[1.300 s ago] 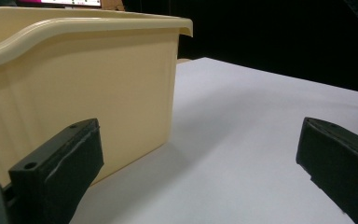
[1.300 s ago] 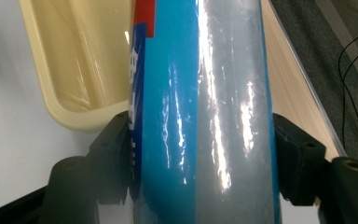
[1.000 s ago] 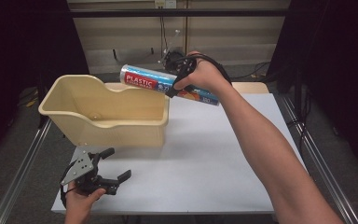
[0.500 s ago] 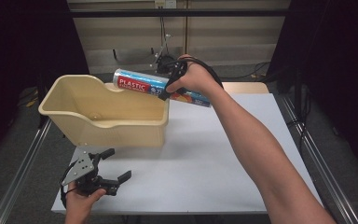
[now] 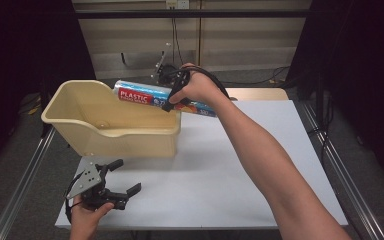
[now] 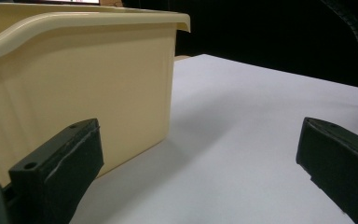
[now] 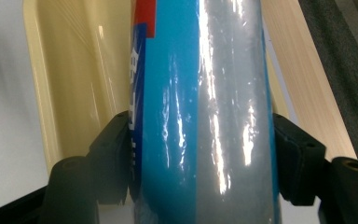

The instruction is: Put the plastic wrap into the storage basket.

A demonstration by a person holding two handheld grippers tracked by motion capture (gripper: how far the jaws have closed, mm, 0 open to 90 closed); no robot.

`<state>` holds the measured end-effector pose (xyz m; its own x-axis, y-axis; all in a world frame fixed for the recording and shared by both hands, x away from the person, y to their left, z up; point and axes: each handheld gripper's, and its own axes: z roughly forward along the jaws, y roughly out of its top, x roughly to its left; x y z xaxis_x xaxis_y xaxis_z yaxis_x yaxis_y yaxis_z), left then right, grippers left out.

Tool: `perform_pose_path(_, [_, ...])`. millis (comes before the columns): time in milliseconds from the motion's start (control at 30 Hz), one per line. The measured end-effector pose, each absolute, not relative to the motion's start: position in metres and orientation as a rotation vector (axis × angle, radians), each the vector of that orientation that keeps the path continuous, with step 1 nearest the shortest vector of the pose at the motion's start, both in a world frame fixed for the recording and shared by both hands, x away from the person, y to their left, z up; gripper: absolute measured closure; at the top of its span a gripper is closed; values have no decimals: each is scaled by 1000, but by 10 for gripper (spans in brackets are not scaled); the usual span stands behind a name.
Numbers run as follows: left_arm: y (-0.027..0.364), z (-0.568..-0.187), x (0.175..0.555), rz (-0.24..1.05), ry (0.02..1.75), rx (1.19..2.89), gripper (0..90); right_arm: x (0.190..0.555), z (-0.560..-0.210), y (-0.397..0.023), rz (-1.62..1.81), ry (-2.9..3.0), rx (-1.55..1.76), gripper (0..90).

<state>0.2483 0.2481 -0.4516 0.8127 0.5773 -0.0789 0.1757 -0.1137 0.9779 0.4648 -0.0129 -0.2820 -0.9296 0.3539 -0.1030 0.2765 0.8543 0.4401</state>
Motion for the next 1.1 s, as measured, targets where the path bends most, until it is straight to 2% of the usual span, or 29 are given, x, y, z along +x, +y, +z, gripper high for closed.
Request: perform_pose_path(1100, [251, -453, 248, 387, 603, 1680, 3, 467, -301, 23, 492, 2893, 360, 316])
